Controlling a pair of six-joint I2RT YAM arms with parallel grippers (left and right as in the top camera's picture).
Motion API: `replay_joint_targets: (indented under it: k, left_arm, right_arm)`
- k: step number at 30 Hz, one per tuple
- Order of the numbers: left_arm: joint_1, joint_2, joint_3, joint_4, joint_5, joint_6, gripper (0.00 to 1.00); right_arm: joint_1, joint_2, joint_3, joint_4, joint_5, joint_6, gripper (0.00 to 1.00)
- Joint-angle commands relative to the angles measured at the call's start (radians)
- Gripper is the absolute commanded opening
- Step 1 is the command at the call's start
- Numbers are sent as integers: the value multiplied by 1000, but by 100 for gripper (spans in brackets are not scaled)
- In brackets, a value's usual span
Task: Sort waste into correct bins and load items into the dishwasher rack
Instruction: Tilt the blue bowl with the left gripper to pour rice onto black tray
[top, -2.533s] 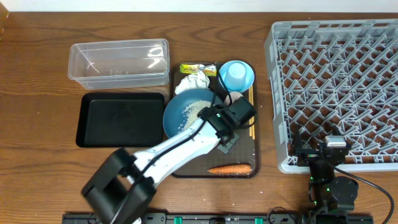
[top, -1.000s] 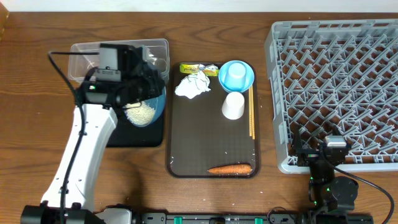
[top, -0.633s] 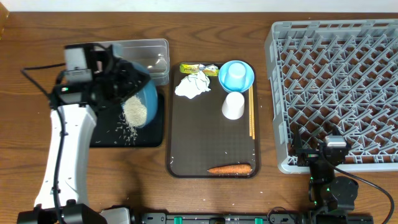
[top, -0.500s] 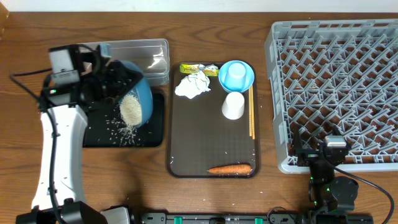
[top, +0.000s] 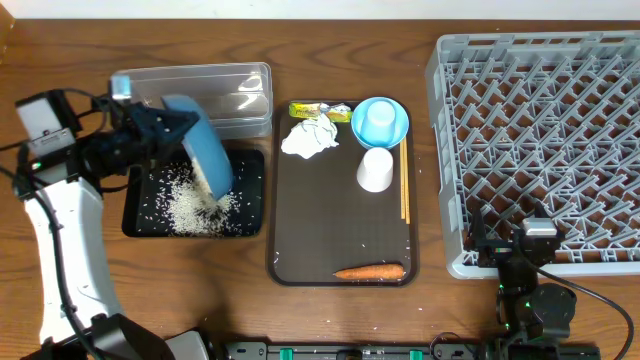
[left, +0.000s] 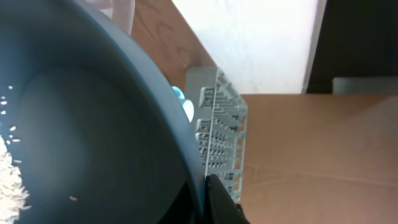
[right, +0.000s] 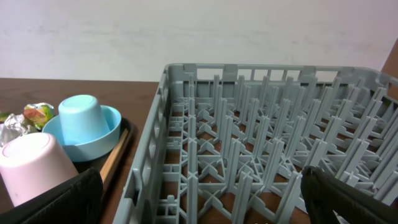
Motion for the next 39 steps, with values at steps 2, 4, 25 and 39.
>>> replay_joint_targets:
  k: [2, 4, 25, 39]
  left_arm:
    - [79, 12, -22, 2, 154, -11, 6]
    - [104, 30, -27, -1, 192, -11, 6]
    - [182, 129, -110, -109, 381, 120, 6]
    - [189, 114, -110, -124, 381, 206, 6]
  right_arm:
    - [0, -5, -3, -2, 6, 18, 99]
    - [0, -5, -3, -2, 6, 18, 99]
    - [0, -5, -3, -2, 6, 18, 99]
    - [0, -5, -3, -2, 6, 18, 99]
